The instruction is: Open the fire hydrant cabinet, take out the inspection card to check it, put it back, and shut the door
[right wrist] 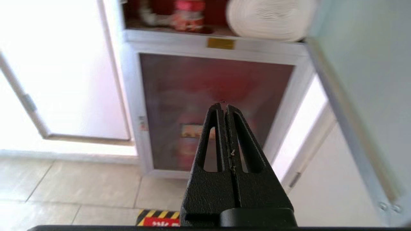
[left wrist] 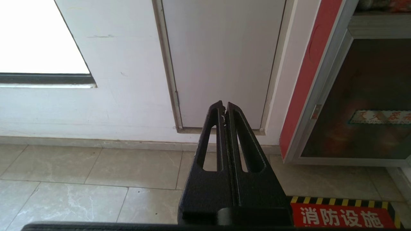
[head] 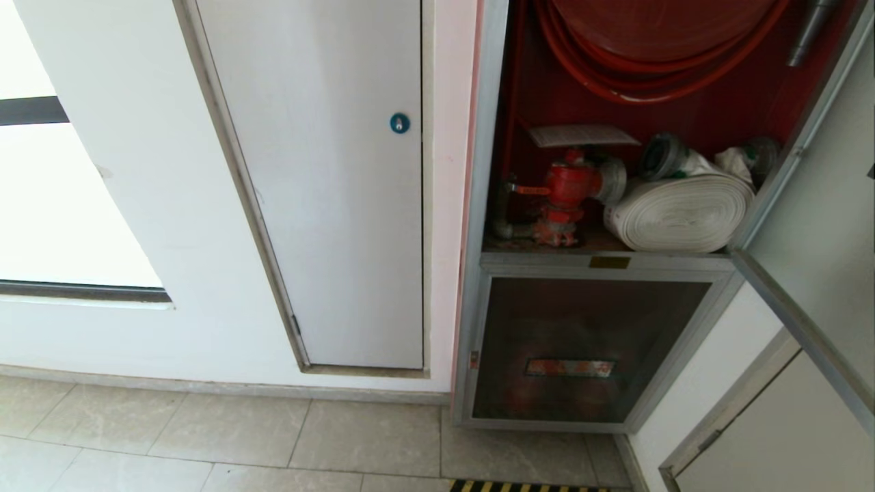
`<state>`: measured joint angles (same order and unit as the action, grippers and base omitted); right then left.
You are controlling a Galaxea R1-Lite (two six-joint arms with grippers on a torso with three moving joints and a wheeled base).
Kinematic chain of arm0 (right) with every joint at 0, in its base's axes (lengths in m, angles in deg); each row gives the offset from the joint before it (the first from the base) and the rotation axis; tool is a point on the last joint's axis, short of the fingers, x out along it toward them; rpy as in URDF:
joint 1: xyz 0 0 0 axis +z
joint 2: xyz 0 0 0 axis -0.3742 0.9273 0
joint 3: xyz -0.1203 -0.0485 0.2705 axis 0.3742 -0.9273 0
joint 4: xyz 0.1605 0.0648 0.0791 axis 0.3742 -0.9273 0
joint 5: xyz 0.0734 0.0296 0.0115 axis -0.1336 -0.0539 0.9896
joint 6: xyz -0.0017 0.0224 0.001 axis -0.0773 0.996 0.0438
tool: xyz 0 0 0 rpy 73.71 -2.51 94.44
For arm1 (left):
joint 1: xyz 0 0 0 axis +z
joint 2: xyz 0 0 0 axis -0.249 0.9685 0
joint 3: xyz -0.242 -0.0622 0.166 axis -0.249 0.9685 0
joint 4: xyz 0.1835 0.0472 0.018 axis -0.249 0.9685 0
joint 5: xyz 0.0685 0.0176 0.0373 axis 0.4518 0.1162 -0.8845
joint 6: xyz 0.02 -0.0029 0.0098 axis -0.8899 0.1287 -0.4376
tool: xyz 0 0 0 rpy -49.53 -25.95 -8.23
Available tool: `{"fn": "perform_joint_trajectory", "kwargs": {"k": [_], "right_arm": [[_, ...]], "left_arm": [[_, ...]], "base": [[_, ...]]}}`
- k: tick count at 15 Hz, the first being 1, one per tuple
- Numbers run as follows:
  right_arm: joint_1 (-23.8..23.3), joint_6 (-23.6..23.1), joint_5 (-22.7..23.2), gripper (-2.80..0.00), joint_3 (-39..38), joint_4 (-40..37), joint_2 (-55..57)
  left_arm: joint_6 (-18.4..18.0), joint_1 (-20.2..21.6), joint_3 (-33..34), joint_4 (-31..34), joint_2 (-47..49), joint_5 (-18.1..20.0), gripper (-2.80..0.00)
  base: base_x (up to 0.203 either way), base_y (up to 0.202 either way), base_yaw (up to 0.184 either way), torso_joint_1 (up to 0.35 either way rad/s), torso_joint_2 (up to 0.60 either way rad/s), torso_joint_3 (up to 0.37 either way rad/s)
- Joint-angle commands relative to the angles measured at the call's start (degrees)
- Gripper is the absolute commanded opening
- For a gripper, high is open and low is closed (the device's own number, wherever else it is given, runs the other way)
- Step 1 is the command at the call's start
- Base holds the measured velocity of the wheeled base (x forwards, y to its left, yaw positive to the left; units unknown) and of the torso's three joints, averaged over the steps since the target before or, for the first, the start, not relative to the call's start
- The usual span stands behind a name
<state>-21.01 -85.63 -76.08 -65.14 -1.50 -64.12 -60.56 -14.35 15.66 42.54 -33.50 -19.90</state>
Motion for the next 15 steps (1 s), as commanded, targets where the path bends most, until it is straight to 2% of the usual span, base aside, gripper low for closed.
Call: {"fn": "perform_joint_trajectory", "kwargs": {"k": [1,5,15], "right_arm": [[0.0,-0.2,1.1,-2.8,-0.3,-0.7,-0.2],[0.0,-1.3,4.9,-2.8,0.1,-7.6,-0.2],[0.0,0.1,4.9,-2.8,0.2,-7.6,-0.3]], "left_arm": [[0.0,0.0,1.1,0.0,0.1,0.0,-2.8],[0.0,0.0,1.1,-0.1,0.1,0.0,-2.8],[0.0,0.0,1.1,-0.1,0.1,0.0,-2.8]], "base": [[0.0,0.0,0.0,0.0,0.0,0.0],[0.0,0.0,0.0,0.0,0.0,0.0],[0.0,0.0,0.0,0.0,0.0,0.0]]}}
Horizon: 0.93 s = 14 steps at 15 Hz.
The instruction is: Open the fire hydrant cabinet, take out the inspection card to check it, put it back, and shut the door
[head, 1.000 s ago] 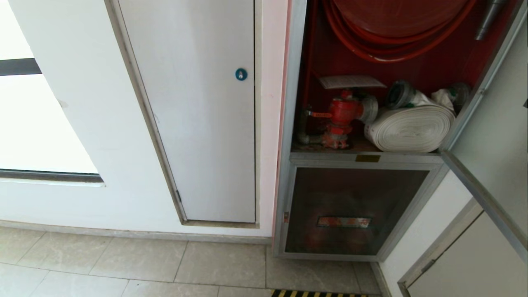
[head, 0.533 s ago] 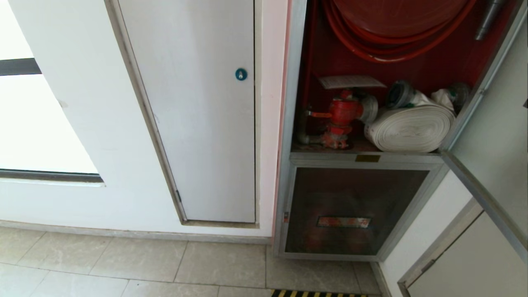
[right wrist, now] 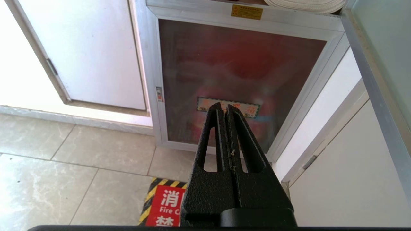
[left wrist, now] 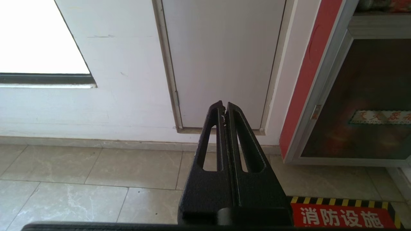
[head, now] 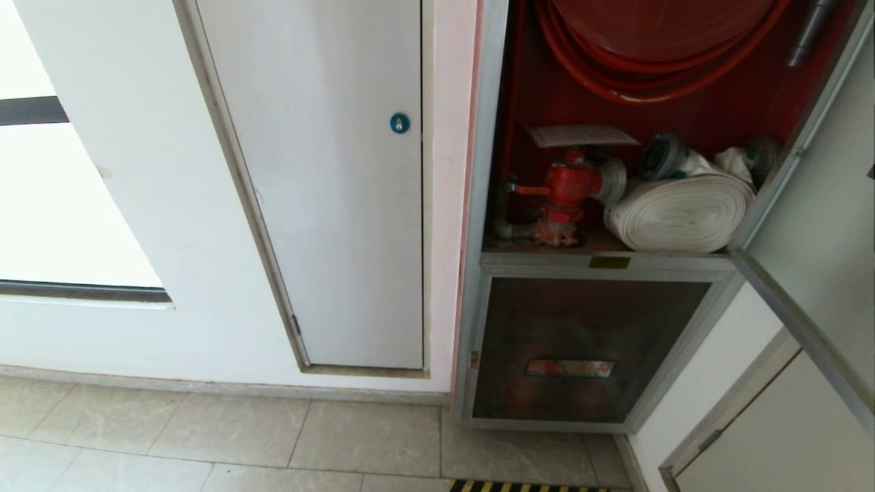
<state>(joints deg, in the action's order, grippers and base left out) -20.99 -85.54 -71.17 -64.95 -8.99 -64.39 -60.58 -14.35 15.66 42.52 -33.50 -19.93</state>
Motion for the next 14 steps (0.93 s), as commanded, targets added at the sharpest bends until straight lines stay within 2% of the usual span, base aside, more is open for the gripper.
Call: {"fn": "perform_joint_trajectory", "kwargs": {"k": [1,9,14], "right_arm": [[0.0,-0.1,0.0,-2.8,0.0,-0.1,0.1],[0.0,-0.2,0.0,-2.8,0.0,-0.1,0.1],[0.1,-0.2,0.0,-2.8,0.0,0.0,0.1]], "left_arm": [[0.0,0.0,1.1,0.0,0.1,0.0,-2.8],[0.0,0.0,1.1,0.0,0.1,0.0,-2.8],[0.0,0.0,1.1,0.0,0.1,0.0,-2.8]], "base": [[0.0,0.0,0.0,0.0,0.0,0.0],[0.0,0.0,0.0,0.0,0.0,0.0],[0.167,0.0,-0.001,0.004,0.0,0.003]]}}
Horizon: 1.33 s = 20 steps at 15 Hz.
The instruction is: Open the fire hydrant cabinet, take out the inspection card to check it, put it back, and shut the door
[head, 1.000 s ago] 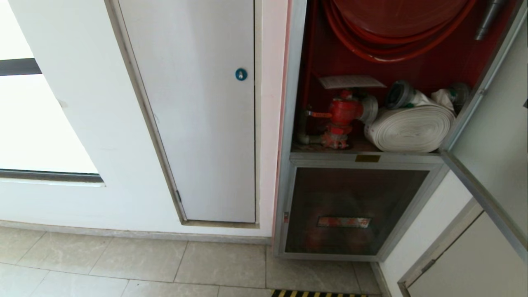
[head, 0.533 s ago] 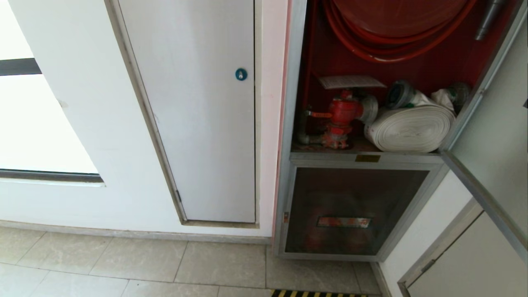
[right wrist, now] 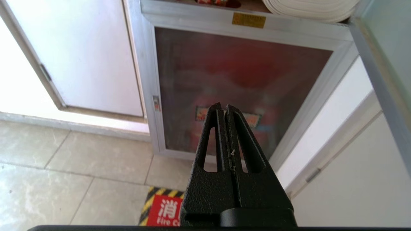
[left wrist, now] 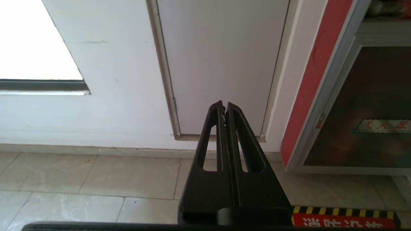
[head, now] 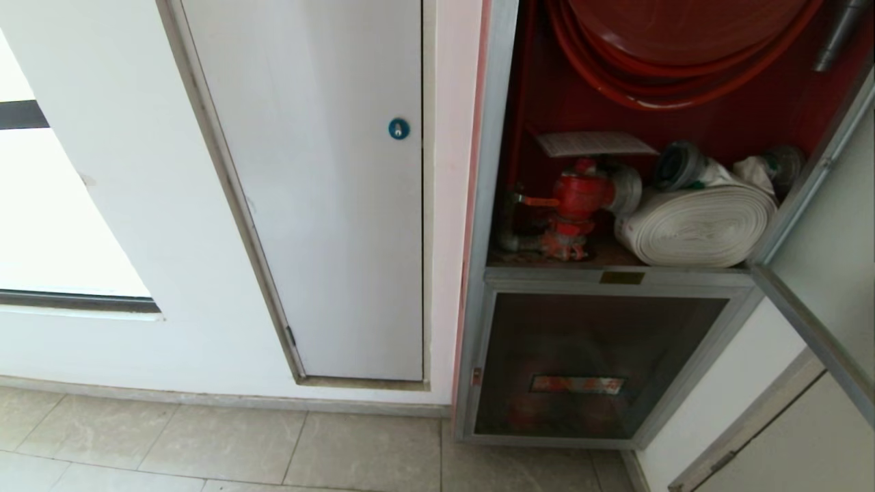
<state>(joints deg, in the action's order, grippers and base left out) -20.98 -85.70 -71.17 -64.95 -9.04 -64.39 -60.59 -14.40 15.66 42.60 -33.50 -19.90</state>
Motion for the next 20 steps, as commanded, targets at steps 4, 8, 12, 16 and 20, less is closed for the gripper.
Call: {"fn": "perform_joint_trajectory", "kwargs": {"k": [4,8,12,16,20], "right_arm": [[0.0,0.2,0.0,-2.8,0.0,-0.1,0.1],[0.0,0.5,0.0,-2.8,0.0,0.0,0.1],[0.0,0.5,0.0,-2.8,0.0,0.0,0.1],[0.0,0.4,0.0,-2.8,0.0,0.0,0.1],[0.0,0.3,-0.1,-2.8,0.0,0.0,0.1]], "left_arm": [[0.0,0.1,1.1,0.0,0.1,0.0,-2.8],[0.0,0.1,1.1,-0.1,0.1,0.0,-2.8],[0.0,0.1,1.1,-0.1,0.1,0.0,-2.8],[0.0,0.1,1.1,0.0,0.1,0.0,-2.8],[0.2,0.1,1.1,-0.1,0.1,0.0,-2.8]], "base": [[0.196,0.0,-0.001,0.003,0.0,0.001],[0.198,0.0,0.0,0.001,0.0,0.003],[0.198,0.0,-0.001,0.003,0.0,0.001],[0.196,0.0,0.001,0.002,0.0,0.002],[0.198,0.0,0.0,0.004,0.0,0.001]]}}
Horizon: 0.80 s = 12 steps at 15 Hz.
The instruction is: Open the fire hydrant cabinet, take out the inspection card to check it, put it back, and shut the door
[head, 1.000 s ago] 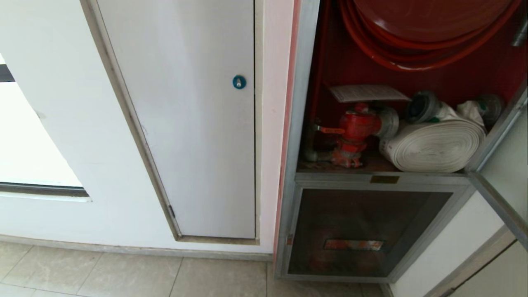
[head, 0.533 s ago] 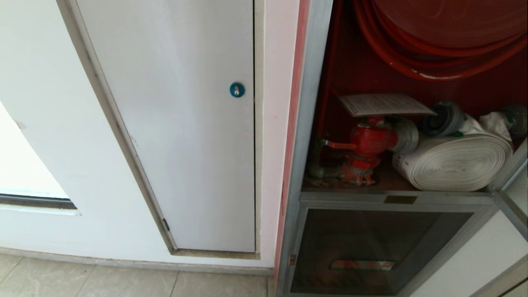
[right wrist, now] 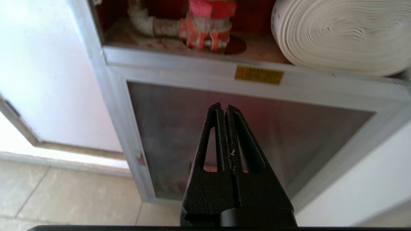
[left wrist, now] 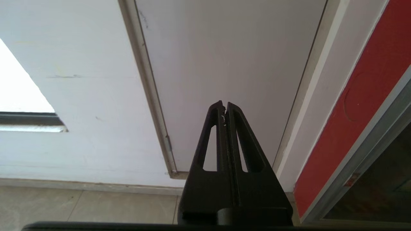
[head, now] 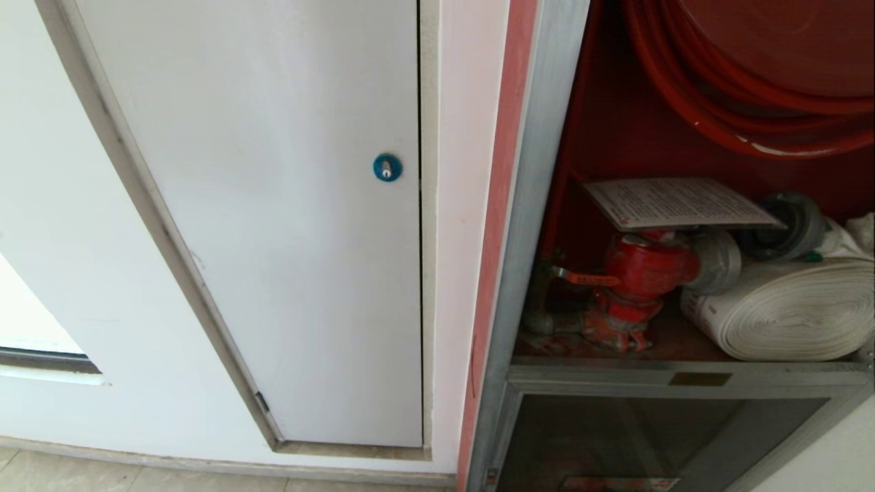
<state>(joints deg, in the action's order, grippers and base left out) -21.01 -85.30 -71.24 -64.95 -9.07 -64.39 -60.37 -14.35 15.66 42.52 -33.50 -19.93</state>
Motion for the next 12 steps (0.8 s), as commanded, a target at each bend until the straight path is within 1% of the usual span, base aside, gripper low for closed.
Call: {"fn": "perform_joint_trajectory", "kwargs": {"k": [1,3,5,10,12], "right_arm": [[0.0,-0.1,0.0,-2.8,0.0,-0.1,0.1],[0.0,-0.1,0.1,-2.8,0.0,-0.1,0.1],[0.0,-0.1,0.1,-2.8,0.0,-0.1,0.1],[0.0,0.4,-0.7,-2.8,0.1,-0.2,0.1],[0.0,0.4,-1.0,-2.8,1.5,-0.8,0.0]], "left_arm": [[0.3,0.0,1.1,0.0,0.1,-0.1,-2.8],[0.2,0.0,1.1,0.0,0.1,-0.1,-2.8],[0.4,0.0,1.1,0.0,0.1,-0.1,-2.8],[0.3,0.0,1.1,0.0,0.1,-0.1,-2.8],[0.3,0.0,1.1,0.0,0.1,-0.1,-2.8]], "base": [[0.197,0.0,-0.001,0.005,0.0,0.002],[0.195,0.0,0.0,0.002,0.0,0.004],[0.102,0.0,-0.003,0.013,0.01,0.003],[0.0,0.0,0.0,0.0,0.0,0.0],[0.0,0.0,0.0,0.0,0.0,0.0]]}}
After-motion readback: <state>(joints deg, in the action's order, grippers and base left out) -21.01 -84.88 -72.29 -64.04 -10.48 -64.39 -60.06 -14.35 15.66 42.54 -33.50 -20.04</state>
